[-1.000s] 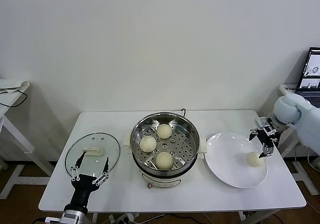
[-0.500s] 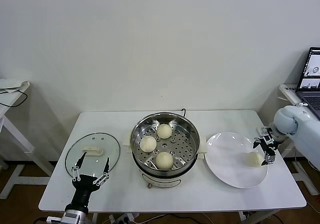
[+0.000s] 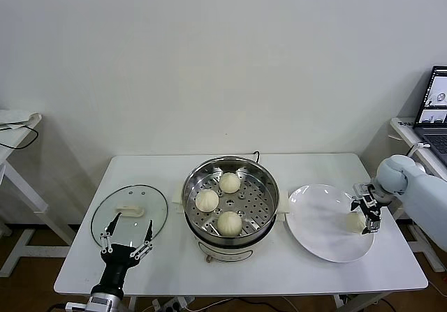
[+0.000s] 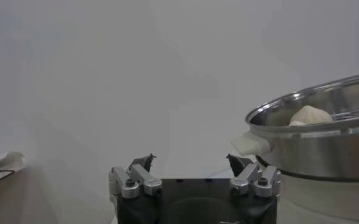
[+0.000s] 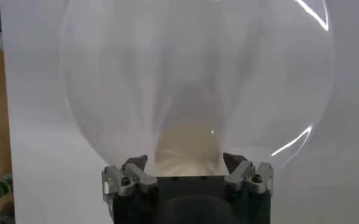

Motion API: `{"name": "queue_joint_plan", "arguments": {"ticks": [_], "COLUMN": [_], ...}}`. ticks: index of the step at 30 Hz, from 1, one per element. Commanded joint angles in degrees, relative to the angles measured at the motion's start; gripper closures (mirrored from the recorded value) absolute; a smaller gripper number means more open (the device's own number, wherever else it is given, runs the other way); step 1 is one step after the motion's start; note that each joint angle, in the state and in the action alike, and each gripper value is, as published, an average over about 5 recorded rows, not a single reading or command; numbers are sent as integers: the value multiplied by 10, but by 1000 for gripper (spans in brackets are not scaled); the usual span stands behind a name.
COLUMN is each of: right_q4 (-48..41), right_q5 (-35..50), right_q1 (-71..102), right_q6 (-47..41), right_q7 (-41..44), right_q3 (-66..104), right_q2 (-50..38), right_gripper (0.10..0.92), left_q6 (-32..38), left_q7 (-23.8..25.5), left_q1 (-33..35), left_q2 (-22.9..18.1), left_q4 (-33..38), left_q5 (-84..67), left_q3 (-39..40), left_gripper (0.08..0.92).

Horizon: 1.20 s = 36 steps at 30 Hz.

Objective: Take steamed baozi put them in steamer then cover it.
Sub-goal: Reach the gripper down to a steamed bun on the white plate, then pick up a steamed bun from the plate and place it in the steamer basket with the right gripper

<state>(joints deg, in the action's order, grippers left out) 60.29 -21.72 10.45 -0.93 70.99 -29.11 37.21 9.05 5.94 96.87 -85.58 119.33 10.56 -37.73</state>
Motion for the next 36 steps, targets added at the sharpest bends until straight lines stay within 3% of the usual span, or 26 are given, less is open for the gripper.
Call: {"name": "queue_joint_plan", "arguments": {"ticks": [1,7,13,21,28,36], "right_q4": [-10,-13,-15,-2,57,210], "right_q5": [-25,-31,-37,-23,74,249], "right_q1": [11,12,11,4,-76,-268], "right_q6": [8,13,17,17,-17,-128], "right_q7": [-3,-3,-3,3,13,0], "right_q3": [15,17,17,10,-77,-261], "right_q2": [13,16,18,10,-36,-104], "right_gripper": [203,215,307,321,334,338], "left_q6": [-1,0,0,-2,-4,-6], "left_q7": [0,0,0,-1,-2,-2], "left_q1": [-1,-3,-4,-3,-3,-6], "left_q2": [0,0,-1,0,0,3], "left_q4": [0,-3,-5,-1,4,17], "left_q5": [0,0,0,-1,0,-9], "left_q3": [1,0,1,2,4,-6], "left_gripper": [177,177,177,177,177,177]}}
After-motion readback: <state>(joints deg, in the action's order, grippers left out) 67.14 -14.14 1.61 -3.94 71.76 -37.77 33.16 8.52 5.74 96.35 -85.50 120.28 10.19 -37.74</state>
